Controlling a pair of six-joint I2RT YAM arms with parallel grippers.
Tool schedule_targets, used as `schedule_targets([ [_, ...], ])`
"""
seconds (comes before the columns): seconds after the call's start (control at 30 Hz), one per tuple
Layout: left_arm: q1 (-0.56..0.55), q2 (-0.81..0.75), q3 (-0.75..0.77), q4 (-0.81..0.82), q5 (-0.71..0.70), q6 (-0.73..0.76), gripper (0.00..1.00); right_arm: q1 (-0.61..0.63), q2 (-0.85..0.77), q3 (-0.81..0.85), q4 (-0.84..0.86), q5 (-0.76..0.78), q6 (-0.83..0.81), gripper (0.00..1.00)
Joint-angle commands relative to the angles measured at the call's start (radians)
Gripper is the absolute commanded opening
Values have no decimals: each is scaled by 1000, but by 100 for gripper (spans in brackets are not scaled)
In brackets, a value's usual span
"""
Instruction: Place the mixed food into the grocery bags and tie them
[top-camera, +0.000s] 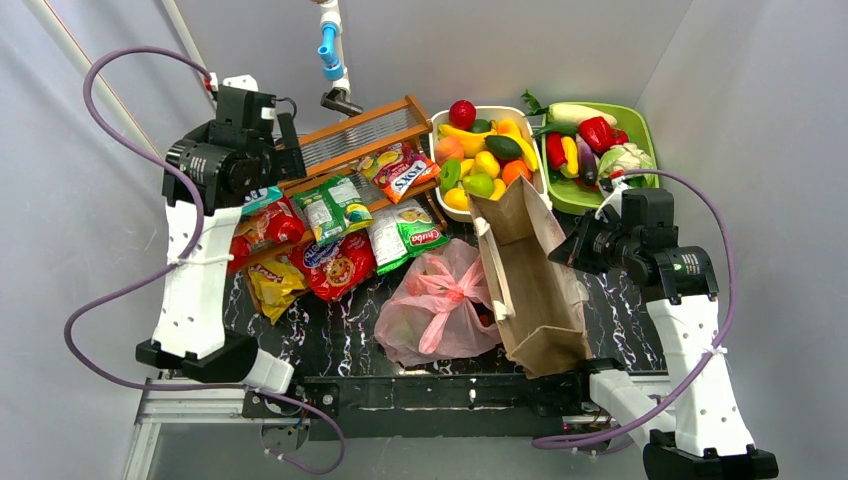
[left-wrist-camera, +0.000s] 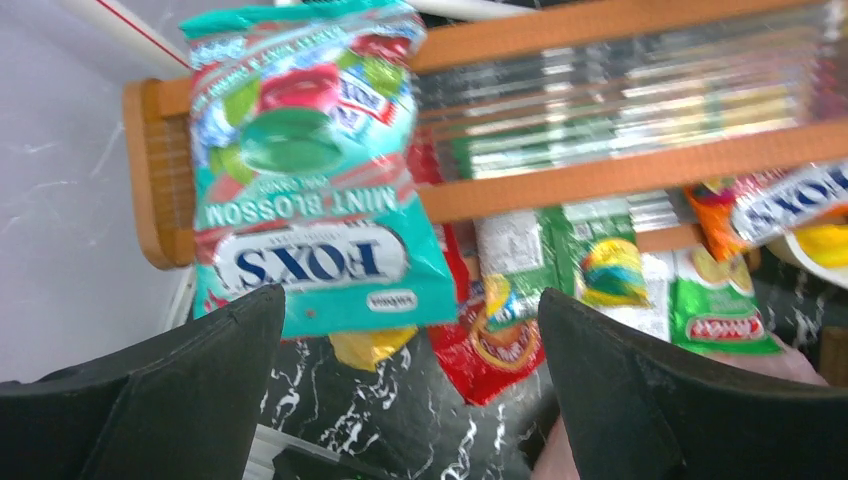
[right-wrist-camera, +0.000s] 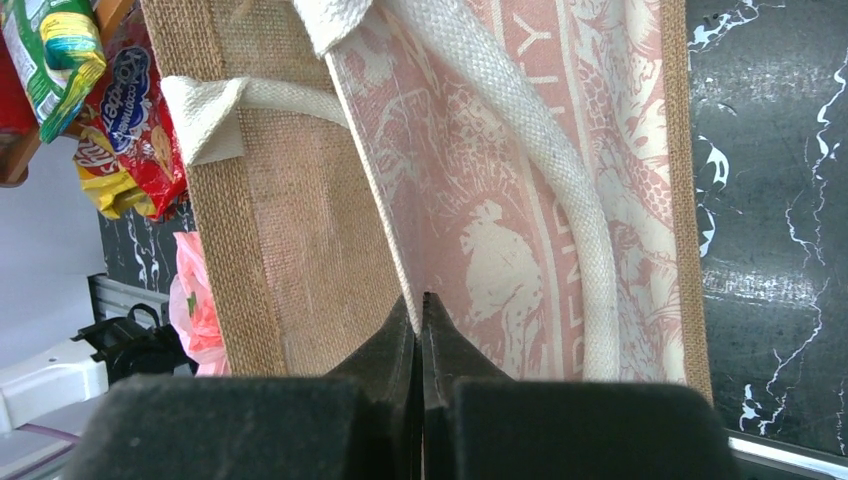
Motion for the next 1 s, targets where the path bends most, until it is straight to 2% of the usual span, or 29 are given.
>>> schedule_targets([
  [0.0,94,51,-27,79,-75,65,98,-4,-17,-3,33,-66,8,1],
  [0.13,138,110,-60,136,-147,144,98,-4,-11,-9,36,-74,9,1],
  [0.3,167,137,-93,167,-143,179,98,-4,-3,-7,40,-83,9,1],
  [0.57,189,125,-184,206,-146,198,86,-3,2,-7,39,-83,9,1],
  [0.67,189,105,-243,225,-140,196,77,-2,2,-8,41,-83,9,1],
  [0.8,190,74,-297,248,-119,188,50,-1,5,-9,42,-83,9,1],
  [0.97,190,43,-329,253,-98,182,25,0,9,-13,44,-85,9,1],
])
